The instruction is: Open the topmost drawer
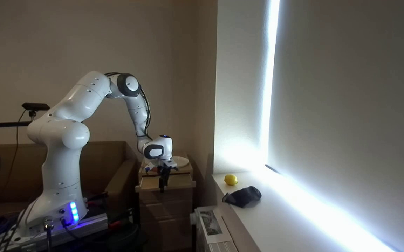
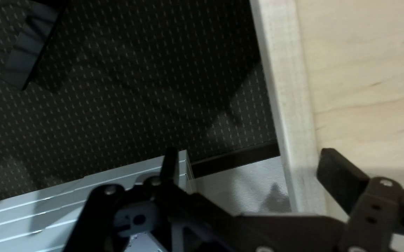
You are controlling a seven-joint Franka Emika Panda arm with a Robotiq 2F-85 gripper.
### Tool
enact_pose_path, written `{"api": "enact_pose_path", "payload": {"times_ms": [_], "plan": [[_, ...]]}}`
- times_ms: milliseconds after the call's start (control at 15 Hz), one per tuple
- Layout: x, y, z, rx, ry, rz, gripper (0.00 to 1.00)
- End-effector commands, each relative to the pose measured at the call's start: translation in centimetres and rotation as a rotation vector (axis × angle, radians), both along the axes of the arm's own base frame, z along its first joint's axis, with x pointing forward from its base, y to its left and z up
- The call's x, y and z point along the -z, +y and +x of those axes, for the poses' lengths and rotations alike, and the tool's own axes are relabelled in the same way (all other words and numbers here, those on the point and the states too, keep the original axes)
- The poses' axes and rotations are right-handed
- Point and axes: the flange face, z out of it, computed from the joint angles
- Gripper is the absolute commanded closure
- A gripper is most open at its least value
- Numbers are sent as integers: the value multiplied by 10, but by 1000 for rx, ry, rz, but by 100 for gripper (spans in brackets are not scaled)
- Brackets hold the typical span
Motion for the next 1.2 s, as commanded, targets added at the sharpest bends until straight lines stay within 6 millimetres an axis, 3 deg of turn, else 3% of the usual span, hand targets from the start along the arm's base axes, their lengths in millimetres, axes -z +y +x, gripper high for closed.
{"api": "enact_pose_path", "payload": {"times_ms": [0, 200, 267, 533, 600, 867, 1067, 1133], "plan": [[-48, 38, 10, -118, -84, -32, 0], [-51, 44, 10, -120, -79, -34, 0], [0, 0, 1, 0, 0, 0, 0], [1, 4, 1, -7, -13, -25, 0], [-2, 8, 4, -6, -86, -57, 0], [-20, 4, 9, -38, -158, -56, 0], [-43, 5, 24, 68, -315, -58, 0], [-33, 10, 25, 13, -255, -59, 0]]}}
